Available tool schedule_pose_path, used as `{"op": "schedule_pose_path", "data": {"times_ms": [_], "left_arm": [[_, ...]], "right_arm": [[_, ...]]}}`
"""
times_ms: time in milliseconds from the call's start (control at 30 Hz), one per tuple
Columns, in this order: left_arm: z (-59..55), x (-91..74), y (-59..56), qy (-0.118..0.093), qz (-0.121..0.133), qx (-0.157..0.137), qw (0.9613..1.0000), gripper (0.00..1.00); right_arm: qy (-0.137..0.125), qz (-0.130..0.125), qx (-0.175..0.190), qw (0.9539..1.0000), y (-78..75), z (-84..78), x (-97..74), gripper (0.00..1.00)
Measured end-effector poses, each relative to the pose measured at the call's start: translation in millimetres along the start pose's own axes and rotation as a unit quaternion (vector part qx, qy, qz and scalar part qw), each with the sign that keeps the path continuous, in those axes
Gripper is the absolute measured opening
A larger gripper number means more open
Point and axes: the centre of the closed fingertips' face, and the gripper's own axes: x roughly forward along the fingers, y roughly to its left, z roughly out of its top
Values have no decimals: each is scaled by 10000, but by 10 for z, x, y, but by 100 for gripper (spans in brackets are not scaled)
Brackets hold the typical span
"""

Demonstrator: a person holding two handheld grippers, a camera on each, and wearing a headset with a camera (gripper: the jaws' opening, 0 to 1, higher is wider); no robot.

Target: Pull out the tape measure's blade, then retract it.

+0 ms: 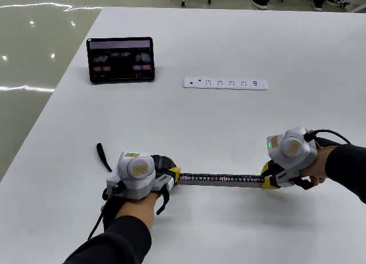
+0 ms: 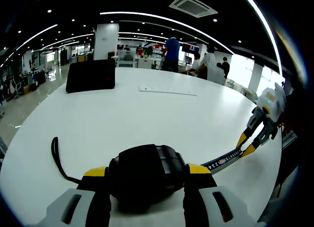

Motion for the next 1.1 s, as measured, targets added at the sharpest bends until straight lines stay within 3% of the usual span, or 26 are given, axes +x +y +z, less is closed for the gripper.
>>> {"op": "schedule_pose_path", "data": {"times_ms": [1100], "left_arm": [[-3, 4, -6, 75, -164, 32, 9998, 55]], "right_arm": [[-146, 16, -41, 9999, 8, 219, 80, 11]]}}
